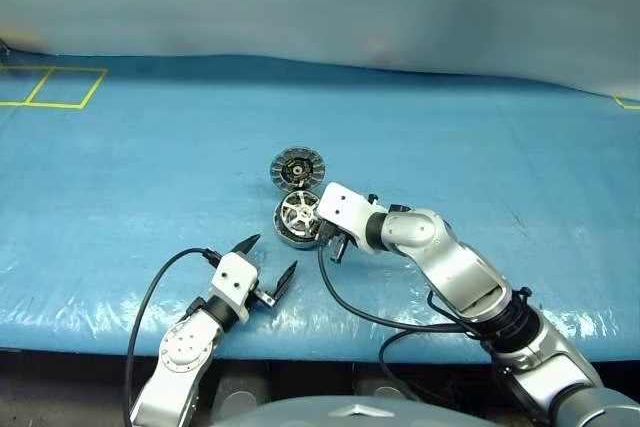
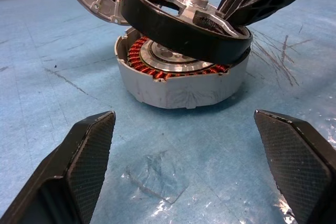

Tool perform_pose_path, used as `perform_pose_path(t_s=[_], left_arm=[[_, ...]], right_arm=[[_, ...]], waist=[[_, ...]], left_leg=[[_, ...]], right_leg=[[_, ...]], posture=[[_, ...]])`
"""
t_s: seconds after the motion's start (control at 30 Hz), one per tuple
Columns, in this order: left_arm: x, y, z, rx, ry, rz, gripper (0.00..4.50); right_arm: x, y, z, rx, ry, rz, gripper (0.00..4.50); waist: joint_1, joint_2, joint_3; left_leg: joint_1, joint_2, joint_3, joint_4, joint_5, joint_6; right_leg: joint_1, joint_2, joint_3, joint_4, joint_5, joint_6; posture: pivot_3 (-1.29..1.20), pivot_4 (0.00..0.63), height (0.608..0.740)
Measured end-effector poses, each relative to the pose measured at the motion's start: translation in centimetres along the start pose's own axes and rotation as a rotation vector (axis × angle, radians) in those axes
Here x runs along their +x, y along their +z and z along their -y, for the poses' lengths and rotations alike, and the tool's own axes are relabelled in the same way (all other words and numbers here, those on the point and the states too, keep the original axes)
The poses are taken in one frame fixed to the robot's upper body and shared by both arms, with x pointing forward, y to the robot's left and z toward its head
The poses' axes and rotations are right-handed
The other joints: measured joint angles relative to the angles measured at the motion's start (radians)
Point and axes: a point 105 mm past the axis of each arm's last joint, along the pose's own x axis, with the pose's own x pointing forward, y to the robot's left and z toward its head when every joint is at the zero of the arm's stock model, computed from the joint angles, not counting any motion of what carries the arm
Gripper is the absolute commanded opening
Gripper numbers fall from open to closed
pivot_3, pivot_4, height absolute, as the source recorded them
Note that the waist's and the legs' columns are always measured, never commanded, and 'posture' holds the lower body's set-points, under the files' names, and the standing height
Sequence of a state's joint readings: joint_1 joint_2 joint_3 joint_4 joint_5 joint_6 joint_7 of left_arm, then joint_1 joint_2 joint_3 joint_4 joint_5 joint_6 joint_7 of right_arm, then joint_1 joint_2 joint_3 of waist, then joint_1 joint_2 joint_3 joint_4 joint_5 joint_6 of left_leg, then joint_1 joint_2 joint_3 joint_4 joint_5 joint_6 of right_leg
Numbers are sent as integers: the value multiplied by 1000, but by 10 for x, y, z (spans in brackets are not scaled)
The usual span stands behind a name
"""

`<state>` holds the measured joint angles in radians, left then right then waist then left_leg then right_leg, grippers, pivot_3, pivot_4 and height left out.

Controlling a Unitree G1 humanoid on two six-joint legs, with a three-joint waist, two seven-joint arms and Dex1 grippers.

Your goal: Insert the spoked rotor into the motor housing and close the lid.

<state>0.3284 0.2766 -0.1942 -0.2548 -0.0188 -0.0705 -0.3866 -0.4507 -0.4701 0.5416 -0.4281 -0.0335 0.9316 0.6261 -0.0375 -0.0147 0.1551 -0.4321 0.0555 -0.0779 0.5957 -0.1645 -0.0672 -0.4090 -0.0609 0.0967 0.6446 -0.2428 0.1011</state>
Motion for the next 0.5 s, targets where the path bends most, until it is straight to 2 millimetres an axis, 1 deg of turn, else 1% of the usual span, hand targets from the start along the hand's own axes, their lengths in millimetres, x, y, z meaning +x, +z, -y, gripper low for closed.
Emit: perform_pose_path(t_s=[0.13, 0.23, 0.3, 0.33, 0.4, 0.5], left_arm=[[0, 0, 0, 0, 3, 0, 4500], [0, 0, -1, 0, 6, 0, 4500], [0, 0, -1, 1, 6, 0, 4500], [0, 0, -1, 1, 5, 0, 4500], [0, 0, 0, 1, 4, 1, 4500], [0, 0, 0, 2, -2, 1, 4500]], right_arm=[[-1, 0, 2, 0, -3, -10, 2457], [-3, 2, 0, -2, 3, -7, 2457], [-5, 8, 0, 15, 1, 18, 2457], [-7, 15, 2, 51, -9, 55, 2044], [-8, 25, 5, 114, -37, 112, 1543], [-4, 32, 5, 183, -69, 159, 525]], waist=[[0, 0, 0], [0, 0, 0], [-1, 0, 0], [-1, 0, 0], [-1, 0, 0], [-1, 0, 0]], left_leg=[[0, 0, 0, 0, 0, 0], [0, 0, 0, 0, 0, 0], [-1, 0, 0, 0, 0, 0], [-1, 0, 0, 0, 0, 0], [0, 0, 0, -1, 0, 0], [0, 0, 0, 0, 0, 0]], right_leg=[[0, 0, 0, 0, 0, 0], [0, 0, 0, 0, 0, 0], [0, 0, 0, 0, 0, 0], [0, 0, 0, 0, 0, 0], [0, 1, 0, 1, 0, 0], [0, 0, 0, 0, 0, 0]], posture=[[0, 150, 740], [0, 150, 740], [0, 150, 740], [0, 150, 740], [0, 150, 740], [0, 150, 740]])
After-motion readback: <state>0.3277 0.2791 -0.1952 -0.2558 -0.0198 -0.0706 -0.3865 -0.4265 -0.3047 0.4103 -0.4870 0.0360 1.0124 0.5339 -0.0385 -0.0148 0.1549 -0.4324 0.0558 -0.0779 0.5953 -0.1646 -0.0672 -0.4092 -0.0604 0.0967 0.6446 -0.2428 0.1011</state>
